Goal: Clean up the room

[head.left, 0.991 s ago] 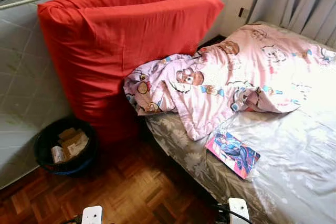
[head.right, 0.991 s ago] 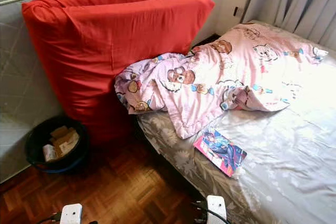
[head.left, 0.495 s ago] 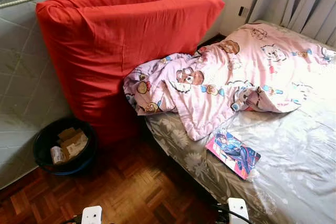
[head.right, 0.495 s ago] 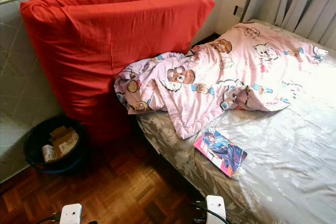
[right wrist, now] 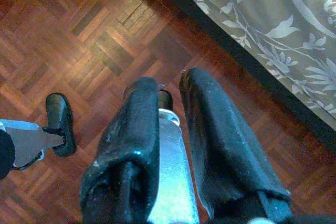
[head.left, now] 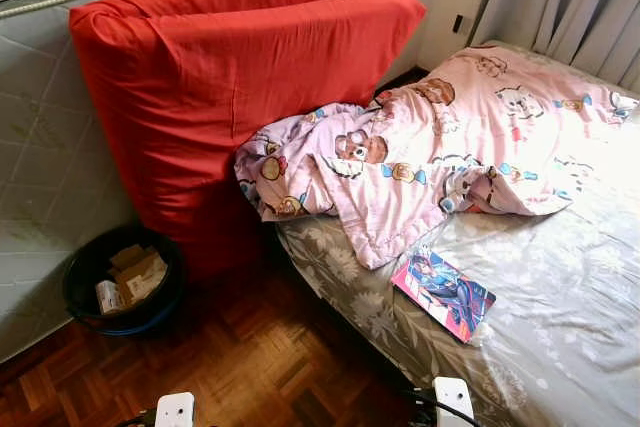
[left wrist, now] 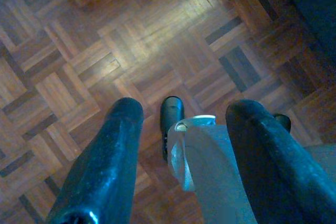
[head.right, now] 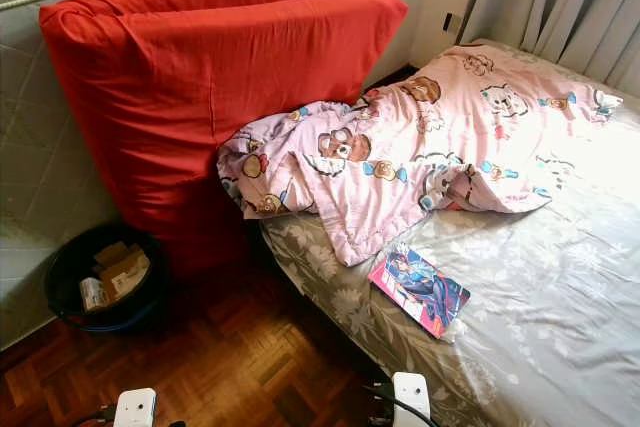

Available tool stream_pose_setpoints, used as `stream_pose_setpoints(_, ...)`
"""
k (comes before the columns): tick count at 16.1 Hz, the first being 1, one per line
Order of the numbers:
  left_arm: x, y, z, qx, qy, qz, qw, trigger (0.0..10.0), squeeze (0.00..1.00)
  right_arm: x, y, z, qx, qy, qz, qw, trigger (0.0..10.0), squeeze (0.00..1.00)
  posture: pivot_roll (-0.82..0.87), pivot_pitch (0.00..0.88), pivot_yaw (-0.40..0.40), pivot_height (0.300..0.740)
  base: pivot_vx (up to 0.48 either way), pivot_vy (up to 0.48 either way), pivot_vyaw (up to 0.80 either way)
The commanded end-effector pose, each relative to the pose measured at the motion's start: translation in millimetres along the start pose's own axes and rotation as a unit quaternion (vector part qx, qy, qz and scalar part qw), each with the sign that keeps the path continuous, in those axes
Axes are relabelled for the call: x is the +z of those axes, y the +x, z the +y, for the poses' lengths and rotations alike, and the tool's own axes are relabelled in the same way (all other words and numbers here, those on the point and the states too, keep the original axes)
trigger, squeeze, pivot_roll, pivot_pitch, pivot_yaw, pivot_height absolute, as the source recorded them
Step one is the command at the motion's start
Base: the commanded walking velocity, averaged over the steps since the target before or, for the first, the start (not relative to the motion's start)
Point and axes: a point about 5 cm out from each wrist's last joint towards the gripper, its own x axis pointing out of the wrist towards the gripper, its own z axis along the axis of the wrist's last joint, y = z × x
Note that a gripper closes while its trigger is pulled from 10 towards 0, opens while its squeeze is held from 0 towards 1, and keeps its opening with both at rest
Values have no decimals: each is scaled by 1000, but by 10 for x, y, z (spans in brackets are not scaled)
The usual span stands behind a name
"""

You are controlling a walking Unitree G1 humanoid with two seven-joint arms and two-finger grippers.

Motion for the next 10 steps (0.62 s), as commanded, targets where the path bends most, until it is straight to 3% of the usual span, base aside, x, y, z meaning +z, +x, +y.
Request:
stream_pose_setpoints(1,100,9,-50,-32,34,-28,998,10000,0,275,-111,-676,-54,60,-50,996,10000,0,-16,76,-51,740,0,0,0)
stream_pose_setpoints(10,26,-2,-31,-39,21,-6,999,10000,0,285,-107,-676,-57,51,-44,996,10000,0,-26,94,-47,740,0,0,0)
